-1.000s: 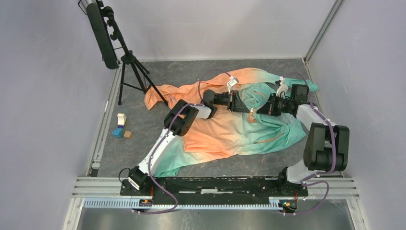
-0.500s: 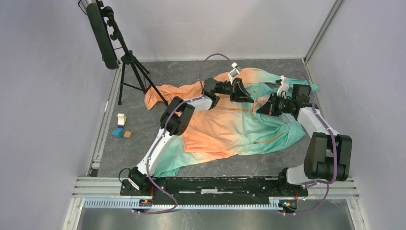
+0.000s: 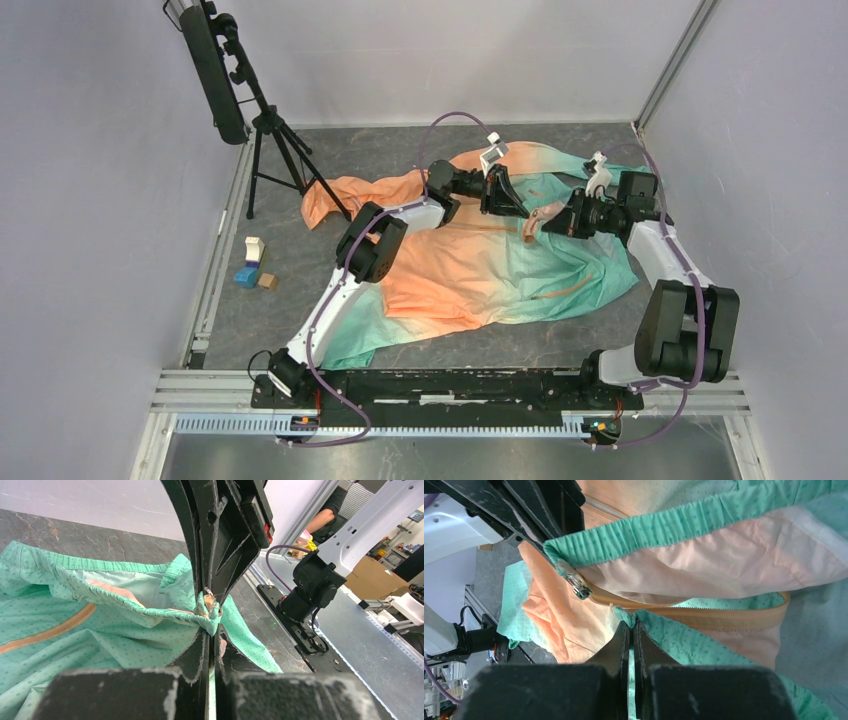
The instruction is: Zip up the jacket
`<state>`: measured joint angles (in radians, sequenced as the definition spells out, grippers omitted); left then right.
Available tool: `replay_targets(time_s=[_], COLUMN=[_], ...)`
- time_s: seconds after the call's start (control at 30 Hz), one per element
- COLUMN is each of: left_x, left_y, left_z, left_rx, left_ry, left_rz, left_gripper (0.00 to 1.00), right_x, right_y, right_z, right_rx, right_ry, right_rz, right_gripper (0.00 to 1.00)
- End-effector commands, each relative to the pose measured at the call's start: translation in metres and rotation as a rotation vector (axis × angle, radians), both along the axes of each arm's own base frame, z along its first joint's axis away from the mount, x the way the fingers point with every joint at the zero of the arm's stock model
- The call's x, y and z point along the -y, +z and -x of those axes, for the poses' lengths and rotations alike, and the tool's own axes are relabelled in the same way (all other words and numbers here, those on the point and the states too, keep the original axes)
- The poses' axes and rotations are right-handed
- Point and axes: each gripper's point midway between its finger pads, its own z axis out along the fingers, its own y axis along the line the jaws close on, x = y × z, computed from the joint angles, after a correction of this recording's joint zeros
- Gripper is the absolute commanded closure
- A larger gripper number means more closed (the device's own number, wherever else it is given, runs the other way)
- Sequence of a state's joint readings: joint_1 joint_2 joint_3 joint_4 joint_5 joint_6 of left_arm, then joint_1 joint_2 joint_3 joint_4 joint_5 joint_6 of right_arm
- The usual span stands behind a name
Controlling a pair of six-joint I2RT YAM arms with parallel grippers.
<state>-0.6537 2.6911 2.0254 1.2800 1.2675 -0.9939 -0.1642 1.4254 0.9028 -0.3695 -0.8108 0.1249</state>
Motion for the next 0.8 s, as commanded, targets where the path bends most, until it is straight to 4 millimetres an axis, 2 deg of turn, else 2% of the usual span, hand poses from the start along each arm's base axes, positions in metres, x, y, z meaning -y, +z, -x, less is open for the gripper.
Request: replay_targets(time_s=[0.0,0.77], left_x=[-0.0011,-0.001], left_y=[0.004,0.0027], left_z=[-0.0026,0.0001], left_rx=[0.079,0.069], left_ry=[-0.004,-0.036], left_rz=[0.029,0.01], left_gripper=[0.98,0.98], right_x=[-0.001,-0.006], right_y=[0.0333,0.0348], right_z=[-0.0111,-0.0115], right_rx=[0.102,0.122], right_ry=[0.03,0.075], right_rz=[0.002,0.026], right_gripper=[1.0,1.0])
